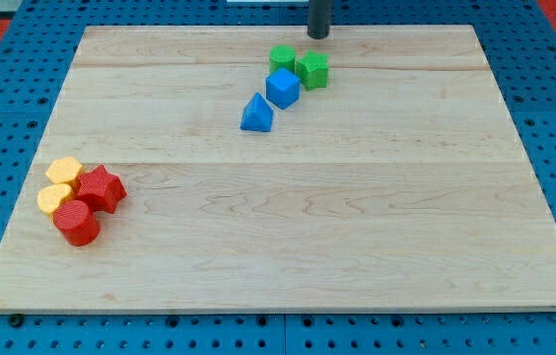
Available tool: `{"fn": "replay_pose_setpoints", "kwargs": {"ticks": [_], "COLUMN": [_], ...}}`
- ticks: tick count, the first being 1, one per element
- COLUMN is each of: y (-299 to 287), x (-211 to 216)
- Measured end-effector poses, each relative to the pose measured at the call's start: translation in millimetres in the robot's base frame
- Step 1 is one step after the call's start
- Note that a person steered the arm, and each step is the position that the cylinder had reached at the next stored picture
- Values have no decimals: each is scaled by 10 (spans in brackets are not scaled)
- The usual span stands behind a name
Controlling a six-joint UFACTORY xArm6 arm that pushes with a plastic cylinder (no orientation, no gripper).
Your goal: Keep the green star to the right of the blue triangle
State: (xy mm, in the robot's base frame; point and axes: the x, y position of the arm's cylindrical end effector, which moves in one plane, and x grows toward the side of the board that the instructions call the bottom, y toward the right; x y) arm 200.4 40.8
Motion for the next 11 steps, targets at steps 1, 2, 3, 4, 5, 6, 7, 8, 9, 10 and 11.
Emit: {"fn": "replay_pose_setpoints", "kwargs": {"ticks": [1,2,3,4,5,6,7,8,9,10,11], "y": [-712,-941,-847,-313,-314,-605,-345,-307,-125,209,537], "x": [95,220,754,836,652,319,64,659,771,794,1018]}}
